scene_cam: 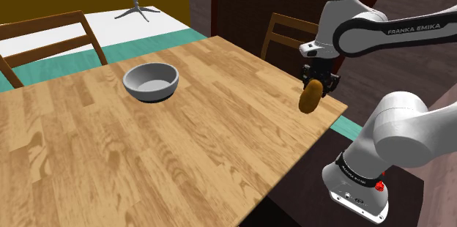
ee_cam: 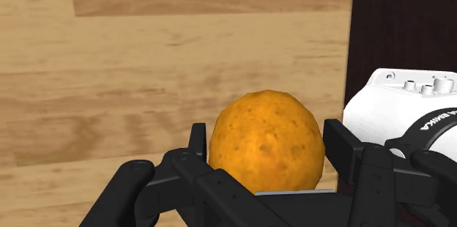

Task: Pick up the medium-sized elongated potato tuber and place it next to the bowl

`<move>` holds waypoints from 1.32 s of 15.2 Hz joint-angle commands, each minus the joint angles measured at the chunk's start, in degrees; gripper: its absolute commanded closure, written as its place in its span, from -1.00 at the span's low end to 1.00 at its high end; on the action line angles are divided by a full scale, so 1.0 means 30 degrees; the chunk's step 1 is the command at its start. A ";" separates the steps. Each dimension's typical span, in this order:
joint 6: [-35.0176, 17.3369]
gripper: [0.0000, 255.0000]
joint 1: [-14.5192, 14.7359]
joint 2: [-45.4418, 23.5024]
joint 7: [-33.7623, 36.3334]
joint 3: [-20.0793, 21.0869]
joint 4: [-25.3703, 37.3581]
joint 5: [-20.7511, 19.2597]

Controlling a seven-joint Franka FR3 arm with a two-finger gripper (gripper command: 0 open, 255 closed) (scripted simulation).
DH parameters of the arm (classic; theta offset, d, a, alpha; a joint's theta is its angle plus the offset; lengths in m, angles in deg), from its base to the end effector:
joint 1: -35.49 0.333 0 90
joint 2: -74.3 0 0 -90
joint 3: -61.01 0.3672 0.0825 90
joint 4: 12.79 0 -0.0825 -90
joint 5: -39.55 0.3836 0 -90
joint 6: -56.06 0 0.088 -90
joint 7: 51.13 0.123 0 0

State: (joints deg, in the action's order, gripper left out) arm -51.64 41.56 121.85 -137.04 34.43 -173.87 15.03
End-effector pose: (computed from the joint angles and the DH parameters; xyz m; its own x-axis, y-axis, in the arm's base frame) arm 0.2328 -0.1199 0.4088 0.1023 0.9930 -0.0586 0.9861 -0.1090 -0.1257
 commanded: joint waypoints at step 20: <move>0.2268 1.00 0.0761 -0.0763 0.1272 0.4438 0.4061 0.4241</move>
State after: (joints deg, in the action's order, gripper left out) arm -43.78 42.48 120.64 -134.82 46.29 -162.11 26.30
